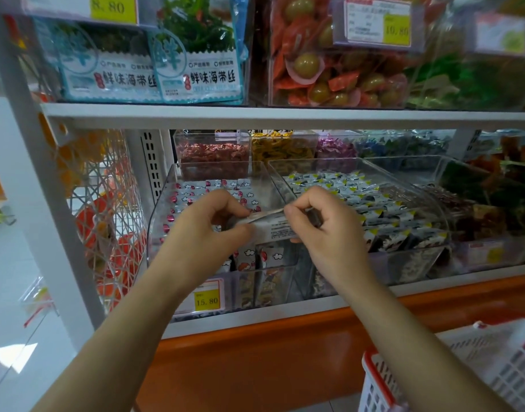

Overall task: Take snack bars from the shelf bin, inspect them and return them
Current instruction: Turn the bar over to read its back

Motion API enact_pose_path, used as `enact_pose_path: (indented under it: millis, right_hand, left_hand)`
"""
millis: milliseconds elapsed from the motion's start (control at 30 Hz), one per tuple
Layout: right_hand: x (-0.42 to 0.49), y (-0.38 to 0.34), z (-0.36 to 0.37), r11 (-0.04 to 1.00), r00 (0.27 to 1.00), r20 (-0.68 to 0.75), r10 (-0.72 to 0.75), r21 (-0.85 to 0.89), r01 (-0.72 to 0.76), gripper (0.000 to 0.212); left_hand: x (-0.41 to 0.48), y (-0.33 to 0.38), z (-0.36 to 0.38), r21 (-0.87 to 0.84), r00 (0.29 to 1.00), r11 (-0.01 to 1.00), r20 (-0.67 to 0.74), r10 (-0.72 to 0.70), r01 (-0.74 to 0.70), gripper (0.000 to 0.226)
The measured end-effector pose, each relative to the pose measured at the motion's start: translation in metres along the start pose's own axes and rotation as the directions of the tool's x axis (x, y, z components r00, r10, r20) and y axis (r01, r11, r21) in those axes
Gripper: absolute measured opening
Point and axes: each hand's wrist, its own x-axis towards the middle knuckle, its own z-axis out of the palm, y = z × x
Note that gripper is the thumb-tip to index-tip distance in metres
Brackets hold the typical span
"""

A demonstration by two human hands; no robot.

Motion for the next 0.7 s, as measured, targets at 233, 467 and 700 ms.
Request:
enact_pose_path:
  millis: [233, 467, 700]
  right_hand:
    - [0.000, -0.002, -0.003, 0.998, 0.997, 0.039, -0.059, -0.015, 0.060, 0.020]
    - [-0.002, -0.003, -0.006, 0.993, 0.994, -0.060, 0.088, 0.083, -0.083, 0.017]
    - [0.001, 0.003, -0.014, 0.883, 0.956, 0.042, 0.289, 0.374, -0.283, 0.013]
  left_hand:
    - [0.006, -0.001, -0.002, -0.049, 0.997, 0.996, -0.033, -0.072, 0.071, 0.015]
    - [0.004, 0.004, 0.004, 0.062, 0.998, 0.996, -0.021, 0.059, -0.057, 0.013]
    - [0.003, 0.002, 0.012, 0.037, 0.997, 0.998, 0.062, 0.048, -0.050, 0.021]
